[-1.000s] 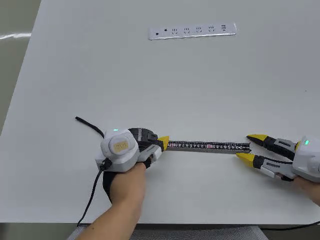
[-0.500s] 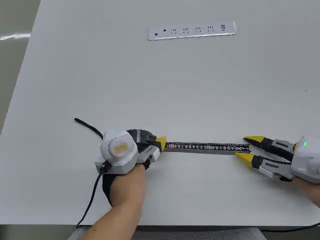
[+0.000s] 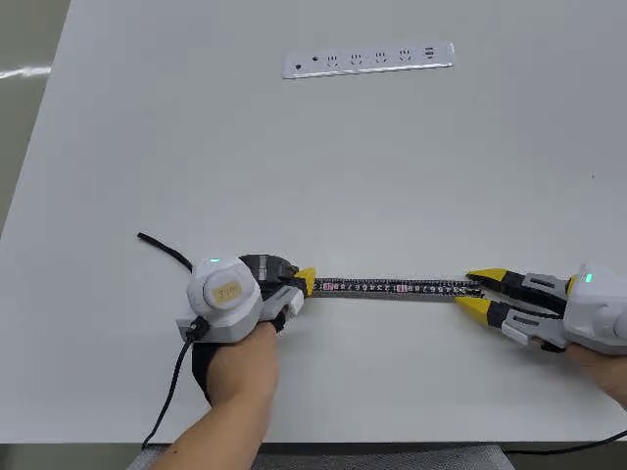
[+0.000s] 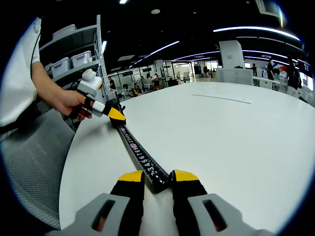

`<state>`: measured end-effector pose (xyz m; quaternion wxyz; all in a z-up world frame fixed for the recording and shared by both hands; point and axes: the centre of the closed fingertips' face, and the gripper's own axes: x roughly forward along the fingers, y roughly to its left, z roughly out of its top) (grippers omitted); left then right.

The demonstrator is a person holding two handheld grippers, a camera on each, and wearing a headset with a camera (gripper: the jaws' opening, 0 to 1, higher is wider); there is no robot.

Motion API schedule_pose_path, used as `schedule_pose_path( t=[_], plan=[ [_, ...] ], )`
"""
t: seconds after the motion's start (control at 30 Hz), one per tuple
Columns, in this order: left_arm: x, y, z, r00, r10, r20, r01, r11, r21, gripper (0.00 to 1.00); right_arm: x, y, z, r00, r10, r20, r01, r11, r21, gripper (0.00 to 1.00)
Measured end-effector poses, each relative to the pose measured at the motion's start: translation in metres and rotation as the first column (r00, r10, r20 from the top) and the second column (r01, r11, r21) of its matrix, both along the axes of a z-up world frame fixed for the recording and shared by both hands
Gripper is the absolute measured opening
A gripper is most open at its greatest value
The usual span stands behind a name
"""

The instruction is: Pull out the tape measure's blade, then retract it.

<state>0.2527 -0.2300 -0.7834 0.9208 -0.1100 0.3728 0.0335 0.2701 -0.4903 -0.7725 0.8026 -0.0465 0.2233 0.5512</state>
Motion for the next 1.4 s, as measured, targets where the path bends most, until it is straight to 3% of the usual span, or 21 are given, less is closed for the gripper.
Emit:
schedule_pose_path(
  t=[0.27,0.67,1.4],
  plan=[
    [0.0001,0.0001,0.0000,1.000,0.001,-0.002,-0.001,1.000,0.000,0.75,0.0025,-0.0001,-0.0007,1.000,0.013,-0.007,-0.013,1.000,0.005,0.19],
    [-0.0002,0.0001,-0.0001,1.000,-0.003,-0.003,0.003,1.000,0.003,0.75,-0.0005,0.0013,-0.0001,0.993,0.103,-0.051,-0.102,0.994,0.032,0.21],
    [-0.0006,-0.0002,0.0003,1.000,-0.003,0.003,0.003,1.000,0.007,0.75,-0.0033,-0.0031,-0.0004,0.987,0.159,-0.039,-0.157,0.987,0.039,0.15]
  ],
)
